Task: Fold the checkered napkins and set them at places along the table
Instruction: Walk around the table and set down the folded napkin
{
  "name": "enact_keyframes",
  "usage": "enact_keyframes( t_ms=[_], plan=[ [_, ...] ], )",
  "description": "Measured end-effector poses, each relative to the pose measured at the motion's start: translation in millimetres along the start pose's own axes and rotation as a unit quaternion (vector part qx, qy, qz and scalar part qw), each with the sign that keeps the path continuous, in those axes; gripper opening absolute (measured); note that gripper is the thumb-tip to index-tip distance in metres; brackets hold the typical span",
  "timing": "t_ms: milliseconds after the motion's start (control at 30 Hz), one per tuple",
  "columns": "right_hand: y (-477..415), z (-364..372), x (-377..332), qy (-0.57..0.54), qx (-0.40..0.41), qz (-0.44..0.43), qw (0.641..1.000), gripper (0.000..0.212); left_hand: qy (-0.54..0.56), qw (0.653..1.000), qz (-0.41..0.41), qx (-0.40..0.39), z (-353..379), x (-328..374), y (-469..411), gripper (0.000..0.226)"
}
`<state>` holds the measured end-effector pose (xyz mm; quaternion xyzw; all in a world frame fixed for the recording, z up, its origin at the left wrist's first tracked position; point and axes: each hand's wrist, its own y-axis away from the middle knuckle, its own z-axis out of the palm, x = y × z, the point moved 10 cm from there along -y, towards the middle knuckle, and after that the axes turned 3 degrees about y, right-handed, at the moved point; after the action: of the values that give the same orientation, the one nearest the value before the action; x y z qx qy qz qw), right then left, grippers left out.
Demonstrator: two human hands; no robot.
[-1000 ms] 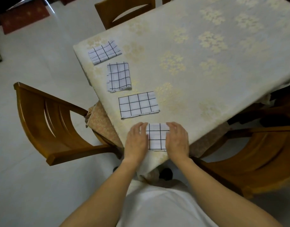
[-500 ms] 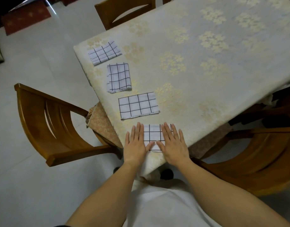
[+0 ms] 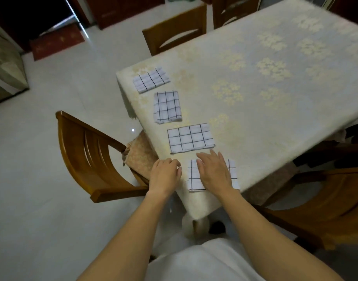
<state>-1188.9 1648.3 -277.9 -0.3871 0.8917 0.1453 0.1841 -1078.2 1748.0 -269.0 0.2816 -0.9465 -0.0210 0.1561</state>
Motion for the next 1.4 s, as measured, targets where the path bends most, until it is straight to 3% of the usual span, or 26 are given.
enact_keyframes(
  t_ms=[133,400,733,900,1267,1400],
  plan=[
    [-3,-14,-81,-0.029,0.018,-0.023,0.999,0.033,0.038,0.997,0.009,0.06,-72,-55,23,0.019],
    [-1,-4,-256,-0.073,0.056,-0.06,0.994,0.027,0.022,0.986,-0.068,0.152,-213,-212,90,0.018],
    [-39,11,-384,-0.053,0.076,-0.078,0.993,0.027,0.055,0.977,-0.115,0.168,-270,-349,128,0.025],
    [-73,26,-414,-0.038,0.072,-0.062,0.995,0.028,0.052,0.983,-0.104,0.14,-282,-390,110,0.027],
    [-233,76,-571,-0.061,0.026,-0.098,0.993,0.029,0.073,0.976,-0.139,0.148,-355,-554,23,0.024],
    [-271,78,-599,-0.047,0.016,-0.101,0.994,0.031,0.091,0.976,-0.128,0.149,-368,-586,-20,0.023]
  ],
)
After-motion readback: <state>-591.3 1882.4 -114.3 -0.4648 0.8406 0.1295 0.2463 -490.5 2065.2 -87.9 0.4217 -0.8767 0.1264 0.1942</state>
